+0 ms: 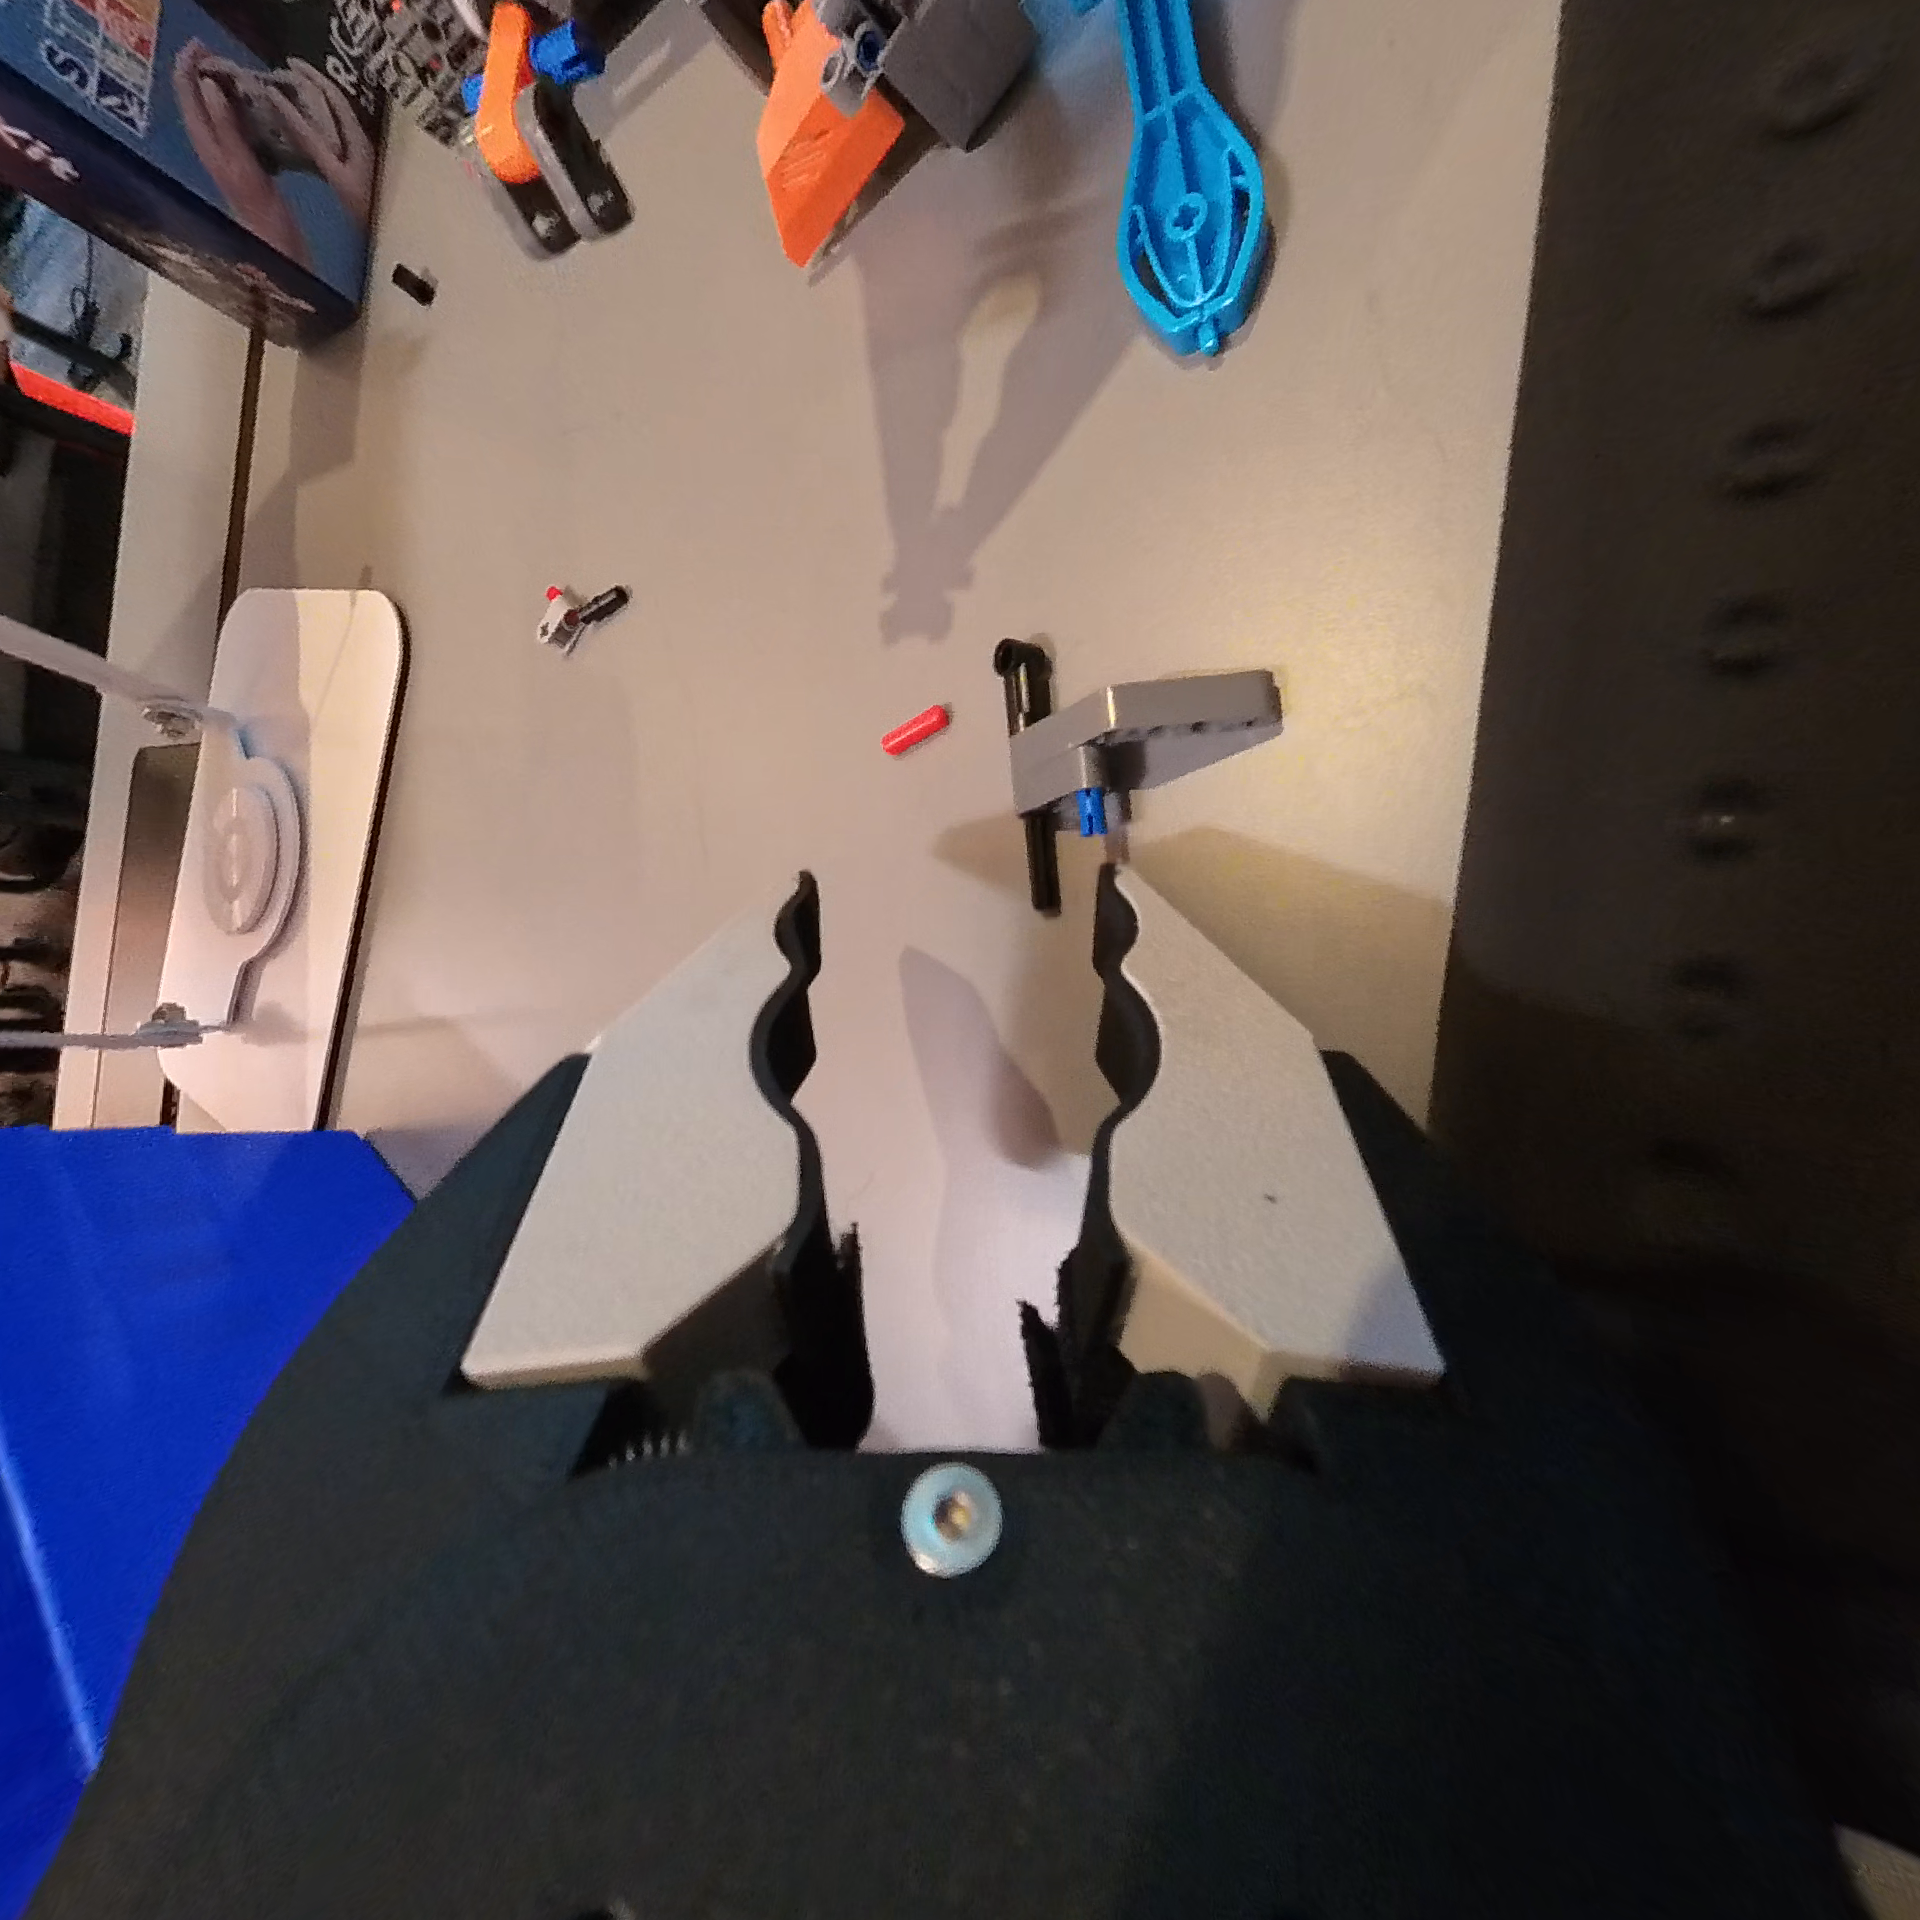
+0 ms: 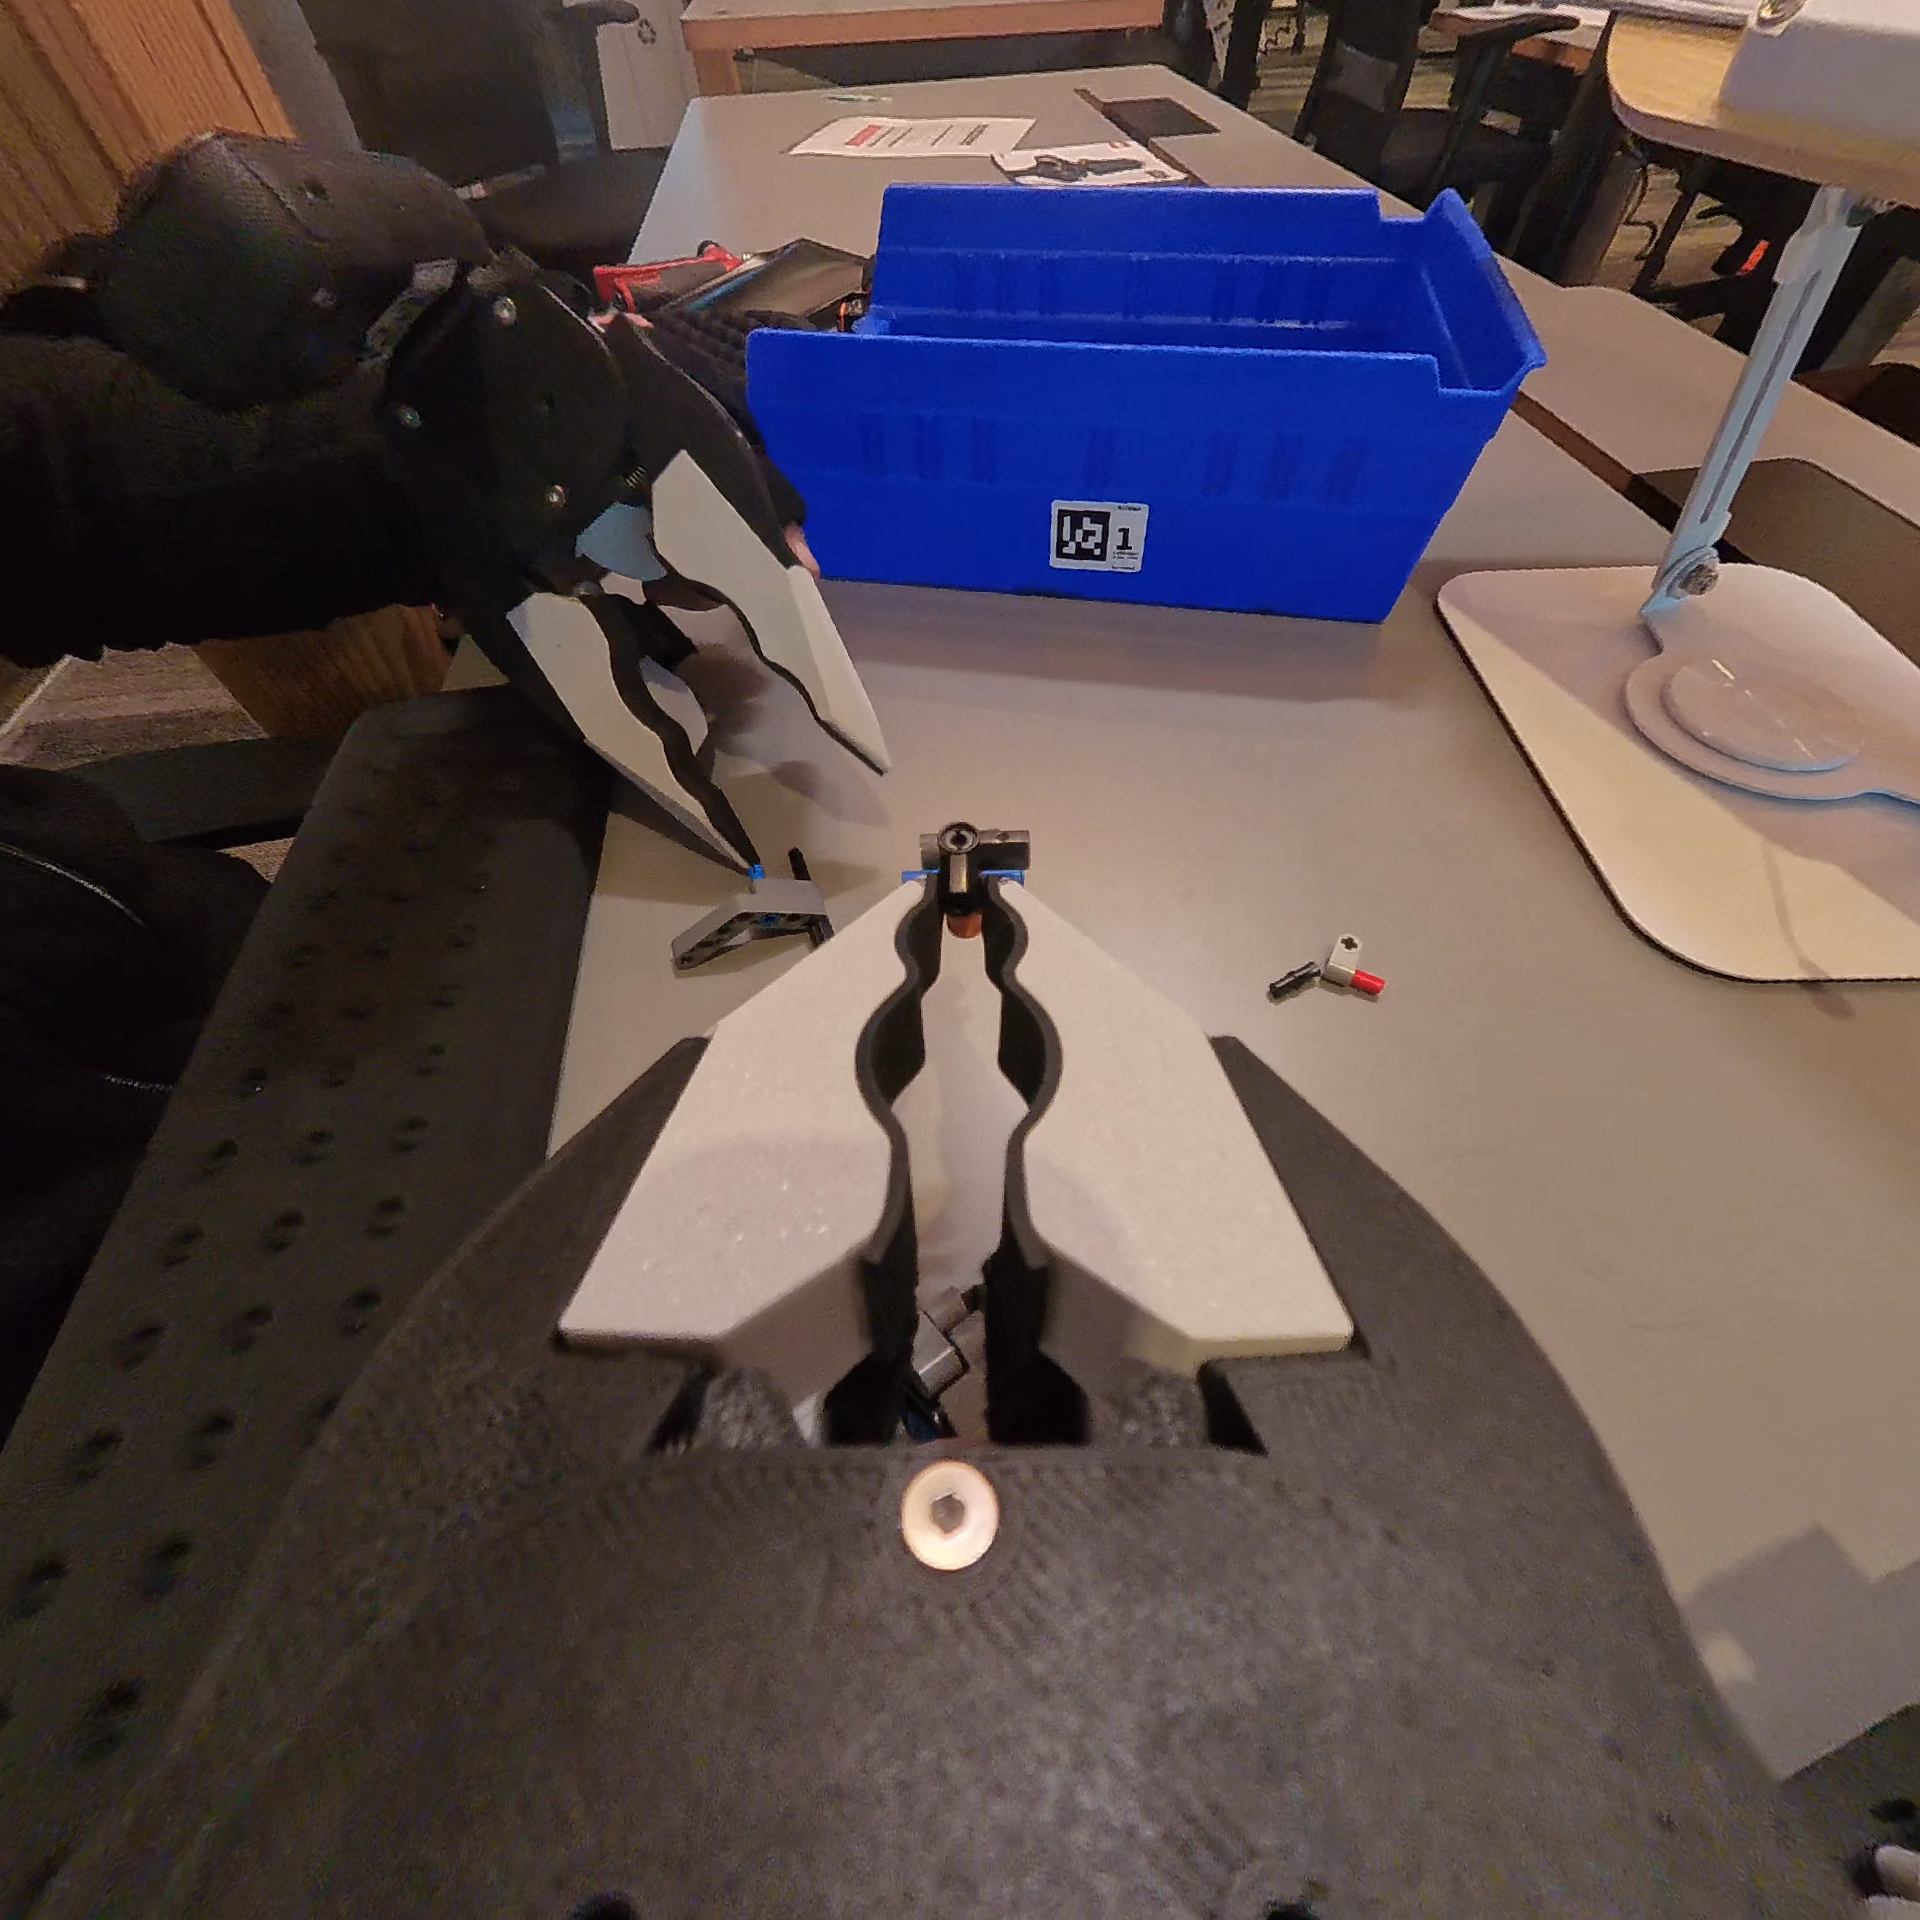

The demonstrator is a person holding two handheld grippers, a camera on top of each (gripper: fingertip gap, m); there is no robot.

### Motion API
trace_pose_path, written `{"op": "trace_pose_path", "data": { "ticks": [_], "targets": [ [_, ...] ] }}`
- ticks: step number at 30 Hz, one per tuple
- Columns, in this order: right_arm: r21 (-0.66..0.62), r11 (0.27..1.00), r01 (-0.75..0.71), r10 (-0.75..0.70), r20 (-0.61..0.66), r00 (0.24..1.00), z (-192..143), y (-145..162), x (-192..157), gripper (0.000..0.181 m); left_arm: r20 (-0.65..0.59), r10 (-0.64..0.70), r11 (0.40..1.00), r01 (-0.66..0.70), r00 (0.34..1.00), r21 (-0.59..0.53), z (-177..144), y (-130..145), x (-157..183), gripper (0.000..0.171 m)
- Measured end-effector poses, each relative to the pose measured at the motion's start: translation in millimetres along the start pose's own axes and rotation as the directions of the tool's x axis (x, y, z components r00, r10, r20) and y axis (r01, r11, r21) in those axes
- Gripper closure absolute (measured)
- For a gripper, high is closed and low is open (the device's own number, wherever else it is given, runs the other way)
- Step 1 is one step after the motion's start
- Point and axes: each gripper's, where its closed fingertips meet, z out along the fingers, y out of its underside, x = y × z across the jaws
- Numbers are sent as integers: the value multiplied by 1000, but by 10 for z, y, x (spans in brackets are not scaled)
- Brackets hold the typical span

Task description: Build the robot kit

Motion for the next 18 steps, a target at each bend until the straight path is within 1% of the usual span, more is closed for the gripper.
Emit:
{"op": "trace_pose_path", "data": {
  "ticks": [3,7,8,12,16,18],
  "targets": [
    [-4,1000,3,-3,2,1000,8,4,-11,176,6,26,1000,-26,1000,1,-41,-14,22,123],
    [-11,1000,5,-5,4,1000,22,22,-16,176,11,131,991,-131,991,-14,3,-59,95,125],
    [-11,1000,4,-4,2,1000,20,25,-10,176,12,159,987,-158,987,-14,12,-78,109,128],
    [-9,1000,2,-2,1,1000,12,21,2,176,-6,213,977,-213,977,-10,34,-126,137,130],
    [-9,1000,2,-1,4,1000,15,24,-2,176,21,276,961,-276,961,-2,81,-212,159,133],
    [-8,1000,2,-2,3,1000,12,21,0,176,44,330,944,-330,943,-14,102,-252,166,135]
  ]
}}
